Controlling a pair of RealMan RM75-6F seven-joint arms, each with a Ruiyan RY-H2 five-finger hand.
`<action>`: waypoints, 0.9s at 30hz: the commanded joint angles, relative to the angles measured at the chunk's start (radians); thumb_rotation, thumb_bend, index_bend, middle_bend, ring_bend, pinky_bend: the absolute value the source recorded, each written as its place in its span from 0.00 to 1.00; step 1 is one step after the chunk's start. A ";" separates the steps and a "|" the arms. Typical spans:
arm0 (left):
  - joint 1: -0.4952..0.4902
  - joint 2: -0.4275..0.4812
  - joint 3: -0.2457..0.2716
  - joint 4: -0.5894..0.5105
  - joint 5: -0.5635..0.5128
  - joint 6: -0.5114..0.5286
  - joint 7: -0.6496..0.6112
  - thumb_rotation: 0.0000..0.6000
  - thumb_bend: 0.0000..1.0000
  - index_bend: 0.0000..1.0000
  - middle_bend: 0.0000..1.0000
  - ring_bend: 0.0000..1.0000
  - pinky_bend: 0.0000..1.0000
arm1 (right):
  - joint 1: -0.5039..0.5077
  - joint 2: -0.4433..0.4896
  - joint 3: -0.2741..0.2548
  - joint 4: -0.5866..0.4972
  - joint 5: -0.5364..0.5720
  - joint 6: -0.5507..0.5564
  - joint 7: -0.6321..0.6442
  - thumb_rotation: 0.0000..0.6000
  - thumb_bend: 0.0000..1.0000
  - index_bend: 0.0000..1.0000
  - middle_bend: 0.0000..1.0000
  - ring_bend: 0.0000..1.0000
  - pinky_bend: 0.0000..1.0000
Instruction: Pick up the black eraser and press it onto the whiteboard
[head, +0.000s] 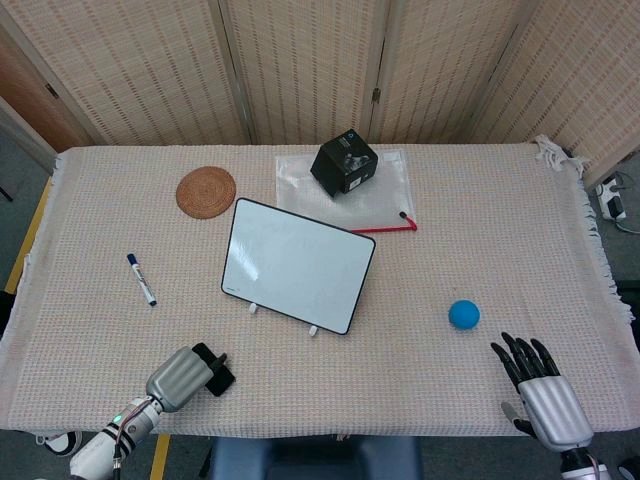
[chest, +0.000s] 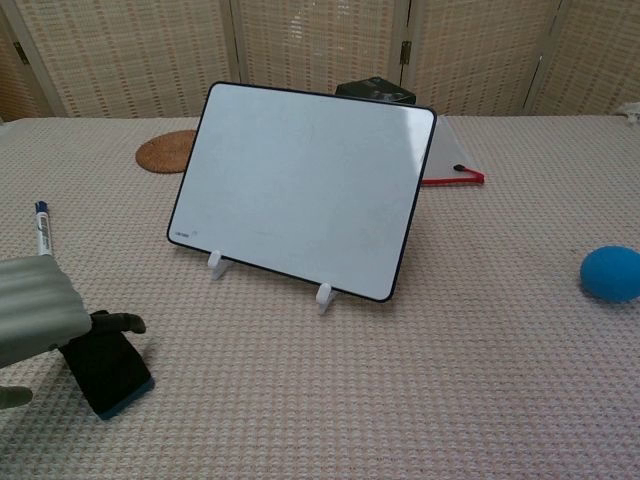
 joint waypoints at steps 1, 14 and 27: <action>-0.010 -0.010 0.008 -0.004 -0.004 0.006 0.010 1.00 0.24 0.21 1.00 0.83 0.89 | 0.001 0.000 -0.001 0.000 0.001 -0.001 -0.001 1.00 0.33 0.00 0.00 0.00 0.00; -0.053 -0.039 0.034 0.038 -0.006 0.020 -0.032 1.00 0.24 0.36 1.00 0.84 0.89 | 0.000 0.002 -0.006 -0.003 0.004 0.008 -0.002 1.00 0.33 0.00 0.00 0.00 0.00; -0.058 -0.070 0.058 0.086 0.139 0.120 -0.129 1.00 0.25 0.69 1.00 0.86 0.89 | -0.003 0.003 -0.010 -0.002 0.003 0.017 -0.002 1.00 0.33 0.00 0.00 0.00 0.00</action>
